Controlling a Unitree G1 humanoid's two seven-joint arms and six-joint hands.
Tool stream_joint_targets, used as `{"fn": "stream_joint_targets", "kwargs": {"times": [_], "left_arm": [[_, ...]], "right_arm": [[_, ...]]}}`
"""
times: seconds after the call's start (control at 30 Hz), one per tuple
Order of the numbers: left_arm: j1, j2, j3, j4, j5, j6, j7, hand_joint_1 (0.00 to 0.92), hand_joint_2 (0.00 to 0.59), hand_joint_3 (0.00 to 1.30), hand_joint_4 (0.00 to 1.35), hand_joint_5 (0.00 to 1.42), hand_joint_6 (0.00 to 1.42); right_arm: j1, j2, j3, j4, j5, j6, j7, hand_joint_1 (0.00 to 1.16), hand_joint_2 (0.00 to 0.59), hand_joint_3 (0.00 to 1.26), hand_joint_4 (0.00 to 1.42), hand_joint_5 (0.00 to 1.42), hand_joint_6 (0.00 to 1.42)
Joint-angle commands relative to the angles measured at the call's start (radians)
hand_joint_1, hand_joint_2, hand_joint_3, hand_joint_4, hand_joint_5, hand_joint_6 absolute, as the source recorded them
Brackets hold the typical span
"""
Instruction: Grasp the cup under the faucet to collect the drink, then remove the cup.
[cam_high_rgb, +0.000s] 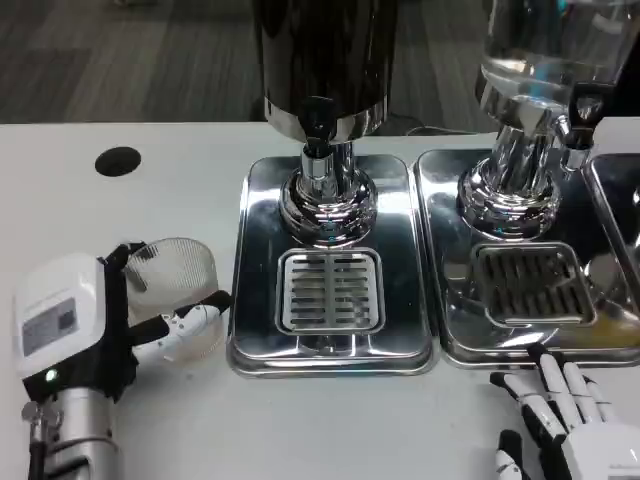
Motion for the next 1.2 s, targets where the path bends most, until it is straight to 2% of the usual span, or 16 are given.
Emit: {"fn": "stream_joint_targets", "kwargs": {"times": [0.03, 0.8, 1.07, 1.2], "left_arm": [[0.015, -0.005, 0.005, -0.017, 0.016, -0.009, 0.038, 0.491, 0.029, 0.78, 0.74, 1.00, 1.35], [0.024, -0.028, -0.006, -0.116, 0.066, -0.020, 0.086, 0.399, 0.052, 0.77, 0.73, 0.99, 1.35], [-0.016, -0.040, -0.024, -0.112, 0.079, -0.004, 0.071, 0.397, 0.056, 0.76, 0.73, 0.99, 1.35], [-0.065, -0.060, -0.044, -0.078, 0.098, 0.003, 0.068, 0.396, 0.058, 0.76, 0.73, 0.99, 1.35]], "right_arm": [[-0.005, 0.001, -0.003, 0.012, 0.009, -0.007, 0.000, 0.01, 0.531, 0.22, 0.00, 0.01, 0.08], [0.010, -0.004, -0.006, 0.005, 0.011, -0.016, -0.010, 0.01, 0.531, 0.22, 0.00, 0.01, 0.08], [0.013, -0.008, -0.013, -0.004, 0.012, -0.018, -0.010, 0.01, 0.531, 0.22, 0.00, 0.01, 0.08], [0.013, -0.008, -0.018, -0.008, 0.016, -0.022, -0.008, 0.01, 0.531, 0.22, 0.00, 0.01, 0.08]]}}
